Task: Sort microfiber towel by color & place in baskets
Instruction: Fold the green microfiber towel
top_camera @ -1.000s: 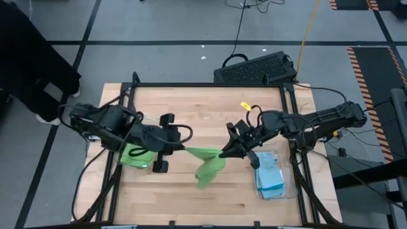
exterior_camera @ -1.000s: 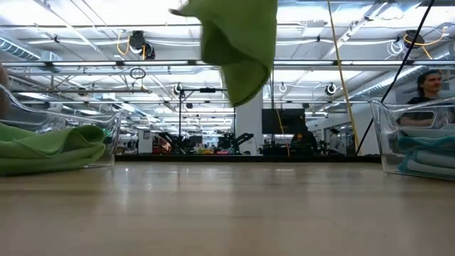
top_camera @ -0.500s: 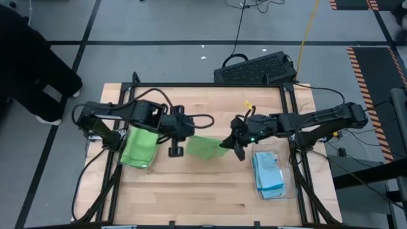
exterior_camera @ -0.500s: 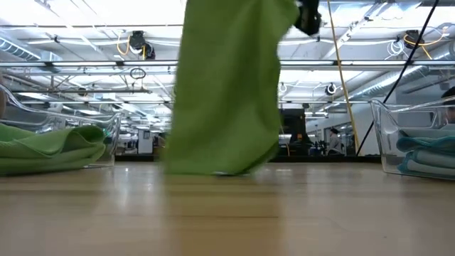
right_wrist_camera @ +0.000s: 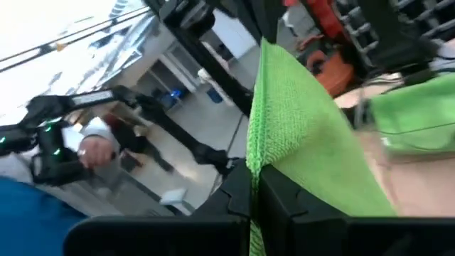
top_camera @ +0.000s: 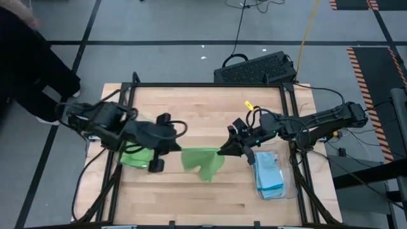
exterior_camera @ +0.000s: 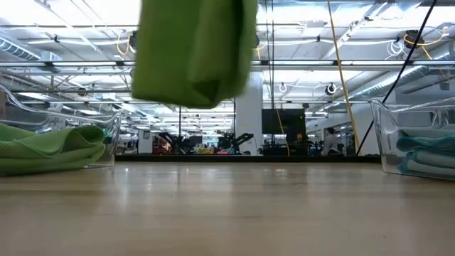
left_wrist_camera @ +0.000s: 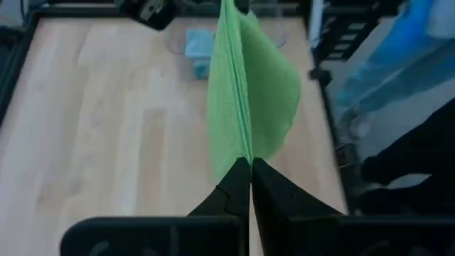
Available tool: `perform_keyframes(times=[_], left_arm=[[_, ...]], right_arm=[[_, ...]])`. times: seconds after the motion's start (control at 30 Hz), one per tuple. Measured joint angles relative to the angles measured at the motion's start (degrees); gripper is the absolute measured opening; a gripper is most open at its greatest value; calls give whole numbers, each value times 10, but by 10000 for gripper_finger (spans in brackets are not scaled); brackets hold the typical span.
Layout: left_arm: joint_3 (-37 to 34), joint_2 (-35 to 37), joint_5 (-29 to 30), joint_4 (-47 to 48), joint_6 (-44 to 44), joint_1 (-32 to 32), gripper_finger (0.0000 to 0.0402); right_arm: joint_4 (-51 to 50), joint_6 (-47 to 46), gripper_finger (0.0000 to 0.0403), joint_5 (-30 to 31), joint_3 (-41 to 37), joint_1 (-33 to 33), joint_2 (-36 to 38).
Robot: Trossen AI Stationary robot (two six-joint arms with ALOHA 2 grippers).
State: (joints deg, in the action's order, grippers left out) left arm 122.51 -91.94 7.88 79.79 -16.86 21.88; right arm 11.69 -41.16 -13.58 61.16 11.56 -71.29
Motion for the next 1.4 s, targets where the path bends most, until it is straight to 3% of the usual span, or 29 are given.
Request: perform_keyframes(times=[0.17,0.3,0.43,0.53,0.7,0.83,0.97,1.2,1.4], left_arm=[[8,5,14,19,-14,29,7],[-34,-3,81,1,15,-21,4],[-116,-8,54,-55,44,-97,2],[-182,-5,32,-115,55,-142,6],[-261,-6,0,-200,60,-169,27],[-305,-7,-4,-271,73,-176,69],[-338,-7,-6,-352,84,-189,141],[-363,-15,-74,-503,140,-197,264],[-364,-68,-82,-535,140,-192,293]], right_arm=[[-64,59,4,-43,1,15,3],[-230,85,4,65,0,4,0],[-380,83,4,148,0,-21,-1],[-436,80,4,149,-1,-45,-2],[-427,95,4,132,-1,-57,-2],[-402,121,4,117,0,-56,-2],[-394,152,4,112,0,-55,-2],[-395,204,4,106,0,-54,-2],[-387,211,4,122,0,-55,-2]])
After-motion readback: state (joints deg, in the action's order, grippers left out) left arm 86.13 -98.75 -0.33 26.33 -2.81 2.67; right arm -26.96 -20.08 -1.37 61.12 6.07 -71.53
